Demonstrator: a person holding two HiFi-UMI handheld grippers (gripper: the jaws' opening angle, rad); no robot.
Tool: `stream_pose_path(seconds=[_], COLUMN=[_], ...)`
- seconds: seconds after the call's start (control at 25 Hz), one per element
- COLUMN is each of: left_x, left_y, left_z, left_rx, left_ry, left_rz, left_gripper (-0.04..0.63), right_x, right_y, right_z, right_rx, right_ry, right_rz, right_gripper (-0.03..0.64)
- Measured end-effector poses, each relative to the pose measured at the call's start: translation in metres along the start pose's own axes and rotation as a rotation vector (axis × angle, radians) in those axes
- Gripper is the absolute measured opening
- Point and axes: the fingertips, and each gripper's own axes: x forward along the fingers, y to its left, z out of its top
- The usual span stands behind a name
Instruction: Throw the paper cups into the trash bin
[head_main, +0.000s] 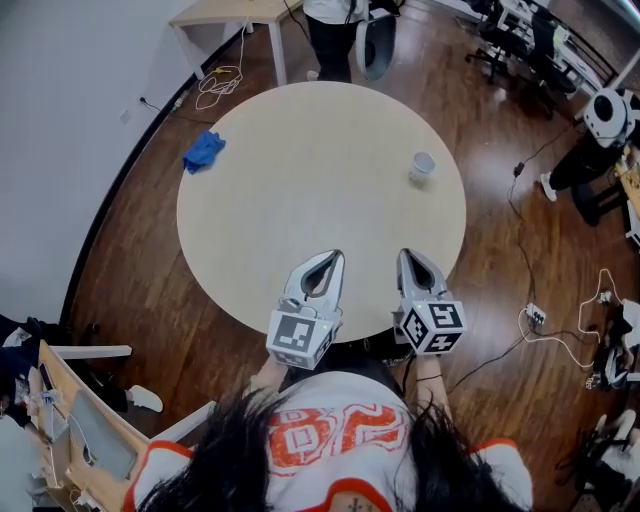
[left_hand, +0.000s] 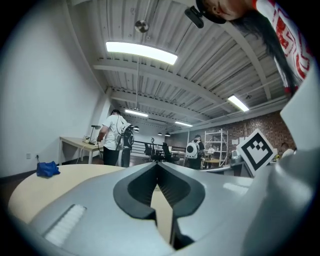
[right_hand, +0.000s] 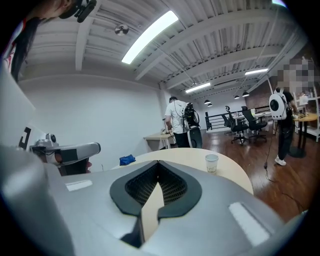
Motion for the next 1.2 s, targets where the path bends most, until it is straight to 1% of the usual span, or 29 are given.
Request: stream_pose_path(seconds=[0.12,0.2,0.28,0.44,0.6,0.68,0.76,0.88,1.04,1.12,1.2], left_x=[0.02,0.03,0.037,0.053,0.063,0.07,0.077,0.087,0.096,0.099,0.102], left_y=[0.005,0.008,0.01,0.009,0.004,0.0,0.0,0.007,0.007,0.01,0.014], left_z=[0.001,-0.001,-0.002,-0.004,-0.005,-0.008,-0.012,-0.019,-0.026,-0.029,-0.033], left_rx=[-0.022,-0.006,0.008,0.012,0.037,0.044,0.05,0.054,0.037,0.048,0.041], left_ry=[0.001,0.008,0.018,0.027,0.05,0.057,0.072,0.106,0.116,0.124,0.135], left_rz=[0.011,0.017,0.023,0.033,0.028,0.012,0.004,0.019,-0.005,-0.002,0.006], left_gripper=[0.0,0.0,0.0,0.0,0.0,0.0,0.0,0.0,0.0,0.0,0.0], right_x=[0.016,0.027,0.041,0.075,0.107,0.123,0.139,0.161,0.186,0.198,0.208], right_y=[-0.02,-0.034,-0.048,-0.079,-0.106,-0.116,-0.127,-0.143,-0.165,-0.173,-0.181], right_z=[0.004,0.005,0.006,0.007,0.005,0.005,0.002,-0.004,-0.014,-0.019,-0.024], right_rx=[-0.021,-0.042,-0.08,-0.172,-0.196,-0.202,-0.193,-0.179,-0.227,-0.259,-0.302], right_ry=[0.004,0.013,0.029,0.055,0.084,0.093,0.102,0.119,0.17,0.205,0.242], right_rz=[-0.008,-0.01,-0.011,-0.012,-0.013,-0.011,-0.006,-0.002,0.001,0.011,0.014], right_gripper=[0.002,0.002,0.002,0.002,0.002,0.002,0.002,0.003,0.011,0.03,0.037])
